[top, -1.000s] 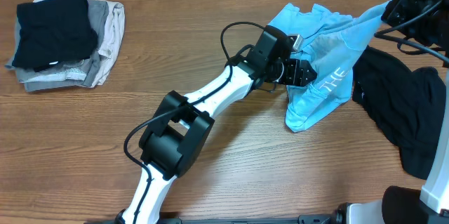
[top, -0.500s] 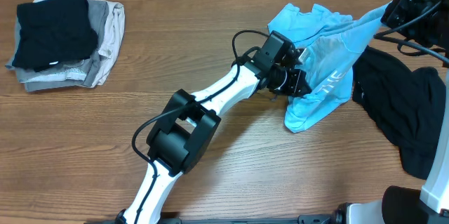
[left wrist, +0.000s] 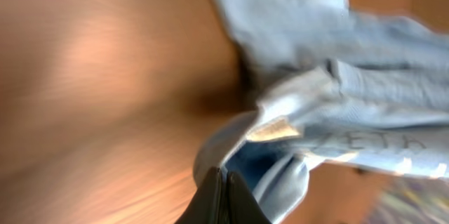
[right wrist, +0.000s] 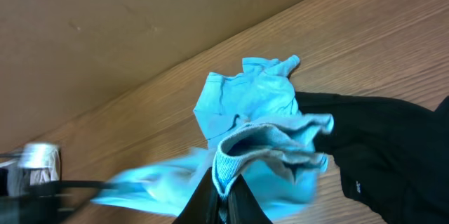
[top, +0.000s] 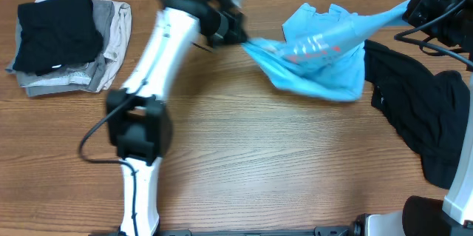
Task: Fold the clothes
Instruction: 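Lift the T-shirt with both grippers and shake it out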
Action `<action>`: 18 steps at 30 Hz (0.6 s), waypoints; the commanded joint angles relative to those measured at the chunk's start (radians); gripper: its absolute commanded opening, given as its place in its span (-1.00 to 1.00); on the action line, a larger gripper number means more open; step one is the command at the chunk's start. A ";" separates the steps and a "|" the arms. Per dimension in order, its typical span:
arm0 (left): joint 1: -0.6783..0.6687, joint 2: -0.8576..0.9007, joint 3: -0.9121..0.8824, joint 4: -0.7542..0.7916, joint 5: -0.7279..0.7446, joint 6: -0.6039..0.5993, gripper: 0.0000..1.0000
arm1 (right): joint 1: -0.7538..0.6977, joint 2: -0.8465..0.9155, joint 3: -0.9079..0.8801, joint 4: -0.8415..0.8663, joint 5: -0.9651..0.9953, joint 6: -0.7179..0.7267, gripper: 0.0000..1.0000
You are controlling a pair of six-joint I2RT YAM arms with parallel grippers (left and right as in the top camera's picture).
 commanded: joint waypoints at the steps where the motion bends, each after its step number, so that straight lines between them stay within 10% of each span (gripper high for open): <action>1: 0.079 -0.135 0.175 -0.085 -0.195 0.154 -0.92 | -0.005 -0.013 0.052 0.011 0.013 -0.002 -0.93; 18: 0.338 -0.495 0.362 0.039 -0.367 0.243 -0.92 | -0.279 -0.040 0.444 -0.005 -0.265 -0.034 -0.93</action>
